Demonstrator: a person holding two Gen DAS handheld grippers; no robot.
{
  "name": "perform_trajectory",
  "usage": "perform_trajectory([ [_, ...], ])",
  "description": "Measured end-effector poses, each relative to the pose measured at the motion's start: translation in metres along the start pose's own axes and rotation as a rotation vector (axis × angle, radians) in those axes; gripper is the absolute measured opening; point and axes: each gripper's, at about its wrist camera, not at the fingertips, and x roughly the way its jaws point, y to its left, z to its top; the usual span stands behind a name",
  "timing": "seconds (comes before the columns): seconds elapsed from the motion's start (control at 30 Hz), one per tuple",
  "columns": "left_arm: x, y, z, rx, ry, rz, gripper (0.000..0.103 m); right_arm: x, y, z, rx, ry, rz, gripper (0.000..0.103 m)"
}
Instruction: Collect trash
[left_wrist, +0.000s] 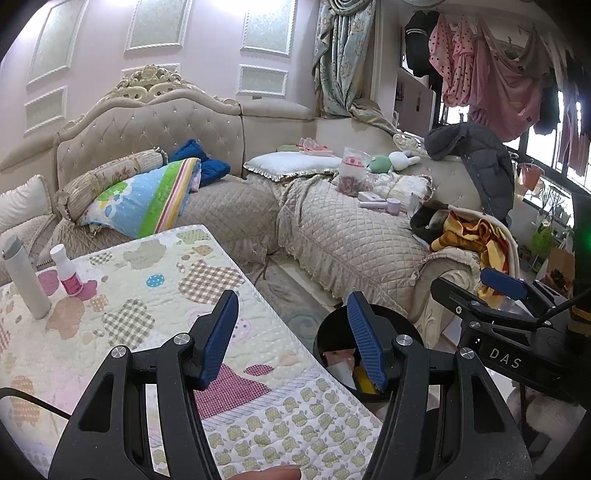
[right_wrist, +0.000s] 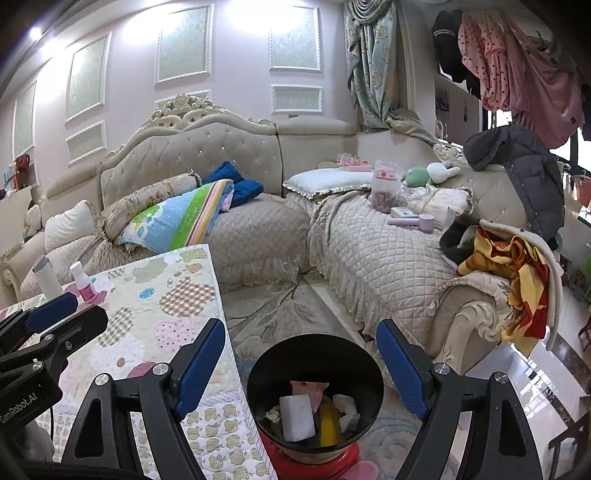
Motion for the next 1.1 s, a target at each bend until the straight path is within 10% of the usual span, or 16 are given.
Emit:
perform_trajectory([
  [1.1, 0.009, 0.001, -0.005, -0.002, 0.039, -0.002, 0.060, 0.011, -0.007, -0.001, -0.002, 0.033, -0.006, 0.083],
])
